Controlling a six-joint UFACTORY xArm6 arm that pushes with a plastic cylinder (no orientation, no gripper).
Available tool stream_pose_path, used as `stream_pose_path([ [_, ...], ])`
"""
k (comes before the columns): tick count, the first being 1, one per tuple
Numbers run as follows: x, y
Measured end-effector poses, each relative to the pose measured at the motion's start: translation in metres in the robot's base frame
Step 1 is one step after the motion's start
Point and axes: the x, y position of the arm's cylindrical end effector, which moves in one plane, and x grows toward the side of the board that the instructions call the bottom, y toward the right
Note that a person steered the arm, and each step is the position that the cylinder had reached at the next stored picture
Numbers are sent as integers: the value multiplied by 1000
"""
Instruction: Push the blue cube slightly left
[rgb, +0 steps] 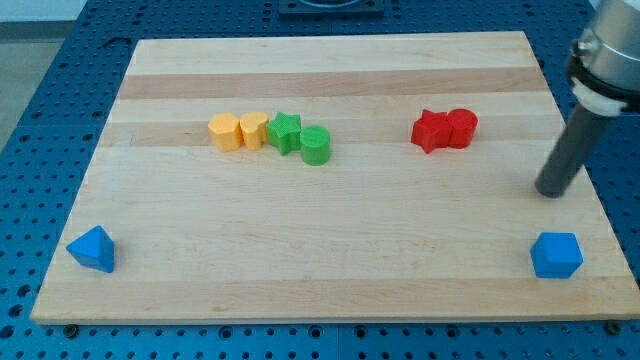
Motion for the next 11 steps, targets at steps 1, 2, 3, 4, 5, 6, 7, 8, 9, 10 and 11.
stream_pose_path([
  [1,33,1],
  [2,59,1],
  [3,83,1],
  [4,93,1],
  [5,90,-9],
  [6,66,-22],
  [7,60,-32],
  [8,82,-26],
  [9,99,-18],
  [10,94,-24],
  [11,75,-38],
])
